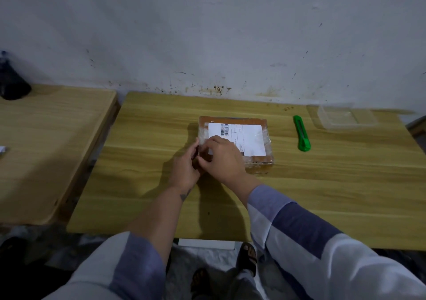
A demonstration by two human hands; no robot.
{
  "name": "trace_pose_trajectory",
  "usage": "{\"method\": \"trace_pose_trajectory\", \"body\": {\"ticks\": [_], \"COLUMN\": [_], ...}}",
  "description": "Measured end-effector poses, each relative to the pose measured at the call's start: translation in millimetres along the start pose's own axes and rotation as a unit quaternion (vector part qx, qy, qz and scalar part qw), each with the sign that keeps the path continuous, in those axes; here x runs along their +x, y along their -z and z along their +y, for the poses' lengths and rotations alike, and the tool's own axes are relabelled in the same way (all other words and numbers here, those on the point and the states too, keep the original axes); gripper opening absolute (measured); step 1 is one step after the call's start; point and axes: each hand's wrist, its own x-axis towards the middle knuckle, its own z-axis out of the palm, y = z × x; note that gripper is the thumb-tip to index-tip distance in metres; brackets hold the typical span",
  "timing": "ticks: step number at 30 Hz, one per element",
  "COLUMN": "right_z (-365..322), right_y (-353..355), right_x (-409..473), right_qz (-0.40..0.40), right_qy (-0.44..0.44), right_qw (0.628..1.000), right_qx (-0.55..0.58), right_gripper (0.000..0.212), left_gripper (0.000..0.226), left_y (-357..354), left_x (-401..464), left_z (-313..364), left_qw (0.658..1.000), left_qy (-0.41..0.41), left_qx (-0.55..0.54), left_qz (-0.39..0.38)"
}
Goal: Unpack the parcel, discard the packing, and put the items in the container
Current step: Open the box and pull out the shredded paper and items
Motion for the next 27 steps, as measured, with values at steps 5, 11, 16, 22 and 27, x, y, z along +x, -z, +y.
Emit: {"method": "trace_pose_trajectory", "body": {"ticks": [5, 11, 16, 22, 27], "right_z": [9, 42, 52, 46, 39], "right_y": [2, 24, 39, 48, 48], "right_x": [2, -7, -5, 2, 4], "right_qz": [-0.017, -0.041, -0.125, -0.175, -0.186], "right_qy": [0.016, 0.01, -0.01, -0.01, 0.025], "right_qw": [1.0, 0.999, 0.991, 0.982, 0.975], "right_qx": [0.014, -0.026, -0.041, -0.074, -0.121], "right_gripper": [0.014, 0.024, 0.03, 0.039, 0.034], "left_gripper": [0.076, 0.076, 0.077, 0.085, 0.087], "left_y": [-1, -6, -10, -8, -6], "left_x": [4, 6, 0, -8, -5], "left_z": [-6, -17, -12, -1, -4], "left_qw": [0.999, 0.997, 0.998, 0.999, 0.999], "left_qy": [0.01, 0.01, 0.021, 0.018, 0.021], "left_qx": [-0.043, -0.072, -0.065, -0.037, -0.034], "left_qz": [-0.016, -0.01, -0.008, -0.016, -0.022]}}
